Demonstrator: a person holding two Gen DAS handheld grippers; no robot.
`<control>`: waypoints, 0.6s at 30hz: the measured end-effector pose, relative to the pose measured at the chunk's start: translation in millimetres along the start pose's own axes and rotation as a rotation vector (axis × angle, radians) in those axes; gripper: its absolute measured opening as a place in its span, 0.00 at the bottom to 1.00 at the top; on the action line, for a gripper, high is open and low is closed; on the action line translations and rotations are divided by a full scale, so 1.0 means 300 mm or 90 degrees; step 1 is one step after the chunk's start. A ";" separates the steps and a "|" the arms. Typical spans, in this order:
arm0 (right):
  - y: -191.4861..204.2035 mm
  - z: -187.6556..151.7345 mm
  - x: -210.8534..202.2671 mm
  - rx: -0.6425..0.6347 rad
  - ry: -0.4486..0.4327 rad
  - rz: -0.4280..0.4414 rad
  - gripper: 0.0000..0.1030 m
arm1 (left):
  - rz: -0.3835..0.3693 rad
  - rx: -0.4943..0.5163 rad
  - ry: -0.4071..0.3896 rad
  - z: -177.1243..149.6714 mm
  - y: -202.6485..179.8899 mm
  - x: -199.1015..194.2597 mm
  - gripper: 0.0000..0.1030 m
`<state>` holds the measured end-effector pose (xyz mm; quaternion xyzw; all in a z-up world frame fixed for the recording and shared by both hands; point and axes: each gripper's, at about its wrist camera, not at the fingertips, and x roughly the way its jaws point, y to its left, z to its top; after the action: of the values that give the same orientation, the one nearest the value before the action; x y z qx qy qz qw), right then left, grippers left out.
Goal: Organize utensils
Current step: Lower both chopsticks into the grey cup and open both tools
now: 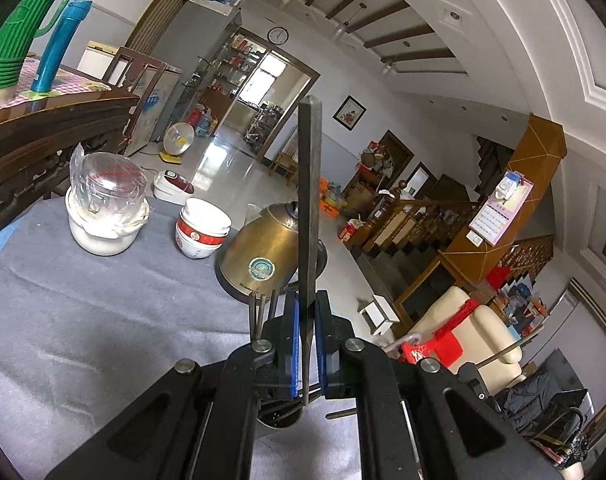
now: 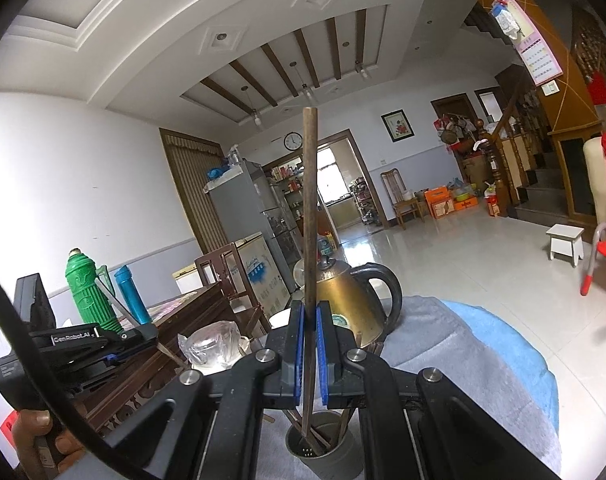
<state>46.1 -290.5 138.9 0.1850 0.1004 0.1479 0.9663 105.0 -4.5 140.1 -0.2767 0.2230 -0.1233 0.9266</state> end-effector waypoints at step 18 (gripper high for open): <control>-0.001 -0.056 0.088 -0.004 0.026 -0.002 0.06 | 0.022 0.025 0.019 -0.036 -0.012 0.077 0.07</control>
<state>66.8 -276.8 119.8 0.1784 0.1202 0.1505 0.9649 119.4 -20.6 126.2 -0.2525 0.2387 -0.1159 0.9305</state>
